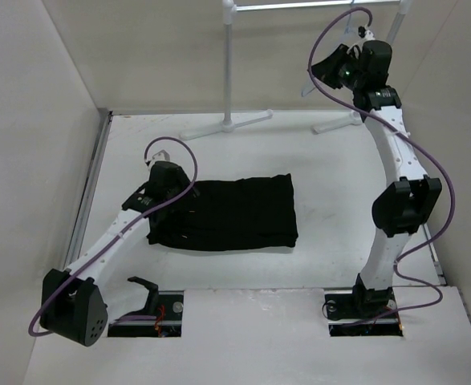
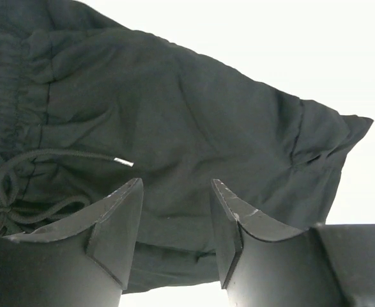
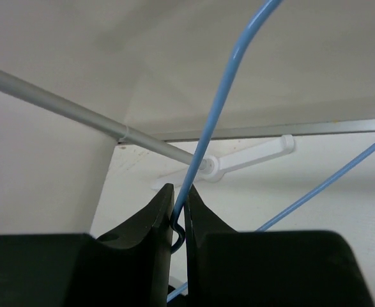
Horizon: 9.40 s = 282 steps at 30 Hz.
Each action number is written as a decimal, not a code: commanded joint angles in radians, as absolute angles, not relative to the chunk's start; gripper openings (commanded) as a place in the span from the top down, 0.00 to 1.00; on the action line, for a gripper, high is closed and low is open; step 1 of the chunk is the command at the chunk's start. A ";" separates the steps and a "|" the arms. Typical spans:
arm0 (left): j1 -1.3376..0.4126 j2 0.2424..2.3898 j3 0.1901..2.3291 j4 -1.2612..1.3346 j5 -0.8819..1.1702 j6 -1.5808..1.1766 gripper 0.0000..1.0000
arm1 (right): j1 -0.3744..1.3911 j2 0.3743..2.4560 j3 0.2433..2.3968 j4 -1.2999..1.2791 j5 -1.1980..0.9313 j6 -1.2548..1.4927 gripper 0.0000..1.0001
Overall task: Place the trousers on the hanger
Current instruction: Pick up the hanger from the clothesline, then place the trousers on the hanger, then place the hanger at the clothesline.
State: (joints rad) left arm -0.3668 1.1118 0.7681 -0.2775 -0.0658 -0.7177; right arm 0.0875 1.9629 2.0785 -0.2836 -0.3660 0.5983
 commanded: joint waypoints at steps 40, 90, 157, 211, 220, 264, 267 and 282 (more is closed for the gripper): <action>-0.961 1.736 1.747 -0.322 -0.046 -0.546 0.45 | 0.507 0.819 0.750 -0.293 -0.216 0.598 0.86; -1.147 1.787 0.989 0.532 -0.724 -1.146 0.98 | 0.306 1.347 0.640 0.081 -0.164 0.795 0.51; -0.893 1.327 0.643 0.305 -0.595 -0.770 0.96 | -0.004 1.331 0.713 -0.127 -0.144 0.862 0.80; -1.119 1.456 1.853 -0.479 -0.531 -0.546 0.98 | 0.798 0.777 1.114 -0.220 -0.174 0.680 0.24; -1.134 1.465 1.875 -0.446 -0.514 -0.551 0.98 | 0.857 0.948 1.083 -0.126 -0.104 0.617 0.25; -0.673 0.893 1.122 -0.518 -0.471 -0.656 0.00 | 0.311 1.653 1.912 -0.129 -0.442 0.762 0.96; -0.634 0.873 1.051 -0.522 -0.419 -0.669 0.00 | 0.280 1.775 2.072 -0.182 -0.453 0.770 0.96; -0.502 0.854 0.956 -0.509 -0.307 -0.684 0.00 | 0.186 2.036 2.362 -0.235 -0.494 0.819 0.97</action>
State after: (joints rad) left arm -0.5079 0.8551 0.9657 -0.5411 -0.3244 -0.6777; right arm 0.1986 2.0586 2.2730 -0.3435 -0.4629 0.8307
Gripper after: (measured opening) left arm 0.997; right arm 0.098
